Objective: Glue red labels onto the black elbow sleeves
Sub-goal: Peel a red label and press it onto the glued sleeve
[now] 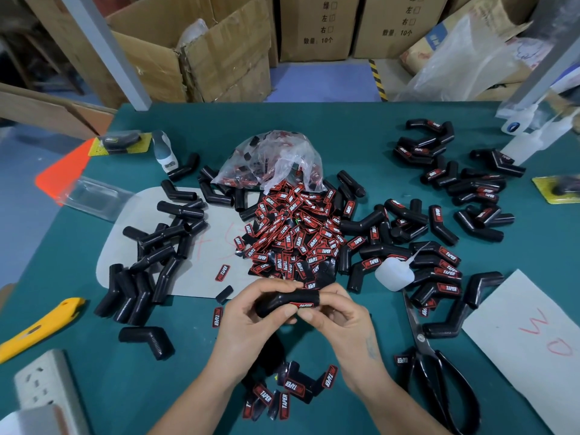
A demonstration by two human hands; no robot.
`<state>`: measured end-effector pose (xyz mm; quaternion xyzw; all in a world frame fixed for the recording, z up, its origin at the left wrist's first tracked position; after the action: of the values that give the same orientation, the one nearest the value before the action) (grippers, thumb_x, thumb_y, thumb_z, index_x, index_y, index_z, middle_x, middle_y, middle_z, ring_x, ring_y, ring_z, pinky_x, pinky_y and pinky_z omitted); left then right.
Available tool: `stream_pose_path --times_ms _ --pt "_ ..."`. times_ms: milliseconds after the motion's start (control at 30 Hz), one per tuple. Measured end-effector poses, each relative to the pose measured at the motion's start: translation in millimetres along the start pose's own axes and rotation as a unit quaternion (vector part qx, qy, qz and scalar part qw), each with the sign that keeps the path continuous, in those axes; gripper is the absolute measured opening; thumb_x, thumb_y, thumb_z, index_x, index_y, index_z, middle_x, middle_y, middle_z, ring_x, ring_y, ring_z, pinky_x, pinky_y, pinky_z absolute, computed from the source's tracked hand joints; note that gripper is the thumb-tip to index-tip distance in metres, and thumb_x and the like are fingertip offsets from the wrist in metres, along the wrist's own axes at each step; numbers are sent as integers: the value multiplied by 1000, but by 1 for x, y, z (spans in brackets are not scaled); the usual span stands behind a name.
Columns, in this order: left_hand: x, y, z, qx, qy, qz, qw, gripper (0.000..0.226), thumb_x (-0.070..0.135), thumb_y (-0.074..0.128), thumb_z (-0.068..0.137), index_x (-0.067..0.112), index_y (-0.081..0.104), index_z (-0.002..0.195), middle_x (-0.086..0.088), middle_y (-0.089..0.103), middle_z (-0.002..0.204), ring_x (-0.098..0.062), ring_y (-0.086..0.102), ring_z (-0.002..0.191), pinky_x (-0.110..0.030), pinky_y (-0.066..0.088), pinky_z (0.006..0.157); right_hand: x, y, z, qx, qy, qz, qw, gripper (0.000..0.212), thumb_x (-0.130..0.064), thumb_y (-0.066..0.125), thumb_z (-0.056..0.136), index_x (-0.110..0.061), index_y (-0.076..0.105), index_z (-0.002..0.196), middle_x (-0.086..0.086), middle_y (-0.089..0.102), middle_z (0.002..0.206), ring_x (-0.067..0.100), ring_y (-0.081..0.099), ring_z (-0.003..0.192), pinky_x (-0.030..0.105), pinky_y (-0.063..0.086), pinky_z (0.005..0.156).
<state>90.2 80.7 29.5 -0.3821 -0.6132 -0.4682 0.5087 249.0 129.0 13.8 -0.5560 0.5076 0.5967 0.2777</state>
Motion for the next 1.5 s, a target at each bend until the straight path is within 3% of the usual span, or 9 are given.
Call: stream_pose_path --times_ms 200,667,1233,1500 --pt "-1 0 -2 -5 3 1 1000 22 19 79 84 26 79 105 -11 77 118 -25 76 98 -29 62 80 1 -1 -1 20 13 -12 1000 42 -54 93 68 -18 86 88 0 66 92 14 68 94 28 54 88" --pt "-2 -2 -1 -11 -12 -23 1000 22 18 81 83 25 79 103 -12 76 117 -23 76 99 -30 61 83 5 -2 -1 3 25 -10 1000 34 -45 91 77 -14 85 90 3 66 97 20 69 103 30 54 93" --pt "-4 -1 -1 -29 -13 -6 999 19 19 80 85 23 78 103 -7 76 115 -19 74 104 -27 59 84 11 -2 0 3 37 13 999 33 -40 89 83 -8 81 86 10 63 94 21 70 95 28 55 89" --pt "-8 -1 2 3 -26 -14 1000 16 25 83 81 22 79 97 -3 77 104 -13 71 83 -25 58 72 14 -4 0 -6 54 -8 998 39 -45 85 86 -6 82 93 18 60 98 24 68 99 29 53 93"
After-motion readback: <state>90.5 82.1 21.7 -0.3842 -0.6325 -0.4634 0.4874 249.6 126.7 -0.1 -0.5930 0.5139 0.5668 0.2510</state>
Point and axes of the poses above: each hand's wrist, its own z-axis towards the middle knuckle, its own y-axis out of the palm, x = y × z, the point moved 2 cm from there along z, towards the middle knuckle
